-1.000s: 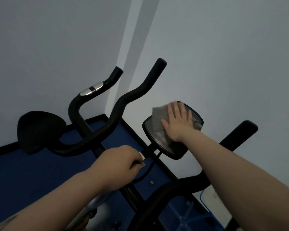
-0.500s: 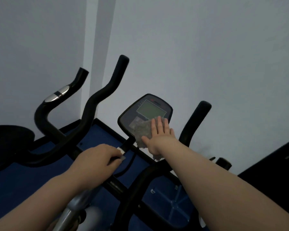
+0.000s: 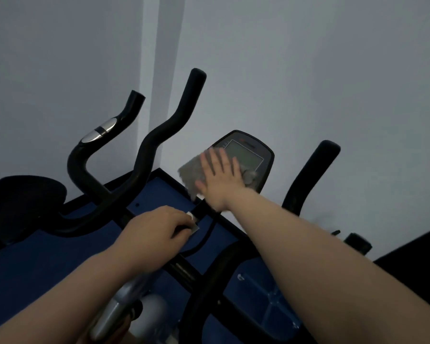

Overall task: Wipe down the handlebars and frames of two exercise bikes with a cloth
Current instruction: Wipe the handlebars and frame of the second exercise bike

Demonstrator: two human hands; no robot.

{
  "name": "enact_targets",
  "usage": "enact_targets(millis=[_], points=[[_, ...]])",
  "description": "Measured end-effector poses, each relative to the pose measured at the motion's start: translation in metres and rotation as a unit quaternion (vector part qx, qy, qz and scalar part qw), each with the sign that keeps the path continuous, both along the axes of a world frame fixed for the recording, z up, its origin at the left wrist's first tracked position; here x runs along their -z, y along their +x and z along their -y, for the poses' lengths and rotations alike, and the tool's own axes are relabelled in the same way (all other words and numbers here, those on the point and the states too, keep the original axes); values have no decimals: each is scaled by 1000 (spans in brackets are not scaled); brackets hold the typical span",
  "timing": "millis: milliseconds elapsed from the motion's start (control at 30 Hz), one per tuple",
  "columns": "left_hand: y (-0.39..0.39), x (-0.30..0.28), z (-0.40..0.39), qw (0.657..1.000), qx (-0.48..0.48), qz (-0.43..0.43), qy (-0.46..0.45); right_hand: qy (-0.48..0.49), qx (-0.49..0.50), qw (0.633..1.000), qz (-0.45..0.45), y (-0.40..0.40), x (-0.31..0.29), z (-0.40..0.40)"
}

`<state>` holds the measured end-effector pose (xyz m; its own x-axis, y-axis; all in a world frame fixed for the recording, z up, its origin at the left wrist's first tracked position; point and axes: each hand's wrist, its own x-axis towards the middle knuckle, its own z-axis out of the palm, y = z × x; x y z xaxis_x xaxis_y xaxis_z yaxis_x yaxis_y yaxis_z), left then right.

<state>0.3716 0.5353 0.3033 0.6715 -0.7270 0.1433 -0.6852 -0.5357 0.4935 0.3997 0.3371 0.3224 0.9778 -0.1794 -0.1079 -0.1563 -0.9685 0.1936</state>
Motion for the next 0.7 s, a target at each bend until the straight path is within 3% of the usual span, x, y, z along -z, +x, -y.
enact_targets(millis=[100,200,267,400,533,700], points=[[-2,-2,-1,1000,5,-6,4,5,-10,995,-100,-36,2,1],[-2,-2,-2,1000,6,-7,1,2,119,985,-127,-49,-13,24],[-2,0,-2,1000,5,-5,-6,6,201,976,-85,-43,-13,33],[0,2,0,1000,-6,-12,-27,24,270,959,78,5,-5,32],[1,4,1,999,-11,-8,-29,-7,234,955,182,47,-3,23],[-1,0,-2,999,-14,-28,-32,-22,116,983,138,34,6,-5]])
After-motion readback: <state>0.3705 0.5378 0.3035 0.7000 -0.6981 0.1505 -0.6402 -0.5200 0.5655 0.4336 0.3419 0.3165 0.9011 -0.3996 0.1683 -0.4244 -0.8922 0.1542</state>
